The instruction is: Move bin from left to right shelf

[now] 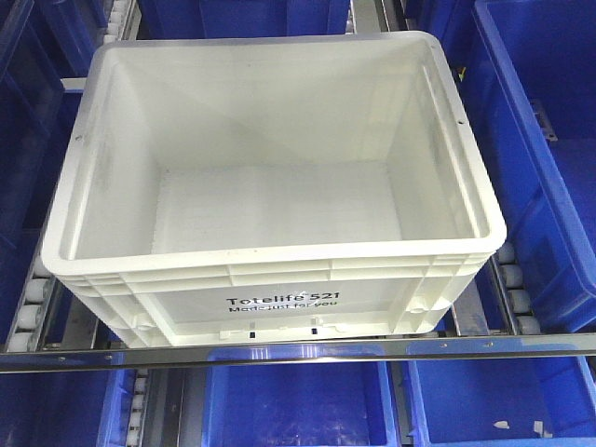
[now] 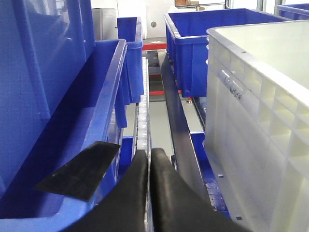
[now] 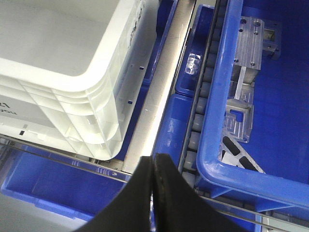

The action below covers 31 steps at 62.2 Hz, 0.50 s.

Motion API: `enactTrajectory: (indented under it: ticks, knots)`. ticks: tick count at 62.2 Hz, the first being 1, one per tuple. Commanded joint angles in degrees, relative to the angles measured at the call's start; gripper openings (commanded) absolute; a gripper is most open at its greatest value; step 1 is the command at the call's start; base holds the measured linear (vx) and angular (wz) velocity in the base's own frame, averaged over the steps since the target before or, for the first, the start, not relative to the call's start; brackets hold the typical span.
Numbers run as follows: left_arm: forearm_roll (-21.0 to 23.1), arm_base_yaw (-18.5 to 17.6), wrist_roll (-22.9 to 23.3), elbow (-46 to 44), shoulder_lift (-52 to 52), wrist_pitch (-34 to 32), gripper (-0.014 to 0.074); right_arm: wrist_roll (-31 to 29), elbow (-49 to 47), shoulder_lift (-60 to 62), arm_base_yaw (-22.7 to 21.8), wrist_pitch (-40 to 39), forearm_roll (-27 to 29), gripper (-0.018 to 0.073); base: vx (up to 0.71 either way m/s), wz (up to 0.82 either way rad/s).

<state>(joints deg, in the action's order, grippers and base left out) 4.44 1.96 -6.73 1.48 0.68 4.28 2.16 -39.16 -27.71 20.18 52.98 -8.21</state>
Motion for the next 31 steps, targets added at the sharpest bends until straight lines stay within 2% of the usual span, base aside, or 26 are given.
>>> enactTrajectory:
  ticks: [1, 31]
  knots:
    - [0.63, 0.06, 0.56, -1.03, 0.69, -4.28, -0.0009, -0.40, -1.48, -0.36, -0.36, -3.40, -0.68, -0.0008, 0.00, 0.00]
    - [0.63, 0.06, 0.56, -1.03, 0.69, -4.28, -0.0009, -0.40, -1.48, -0.36, -0.36, -3.40, -0.68, -0.0008, 0.00, 0.00]
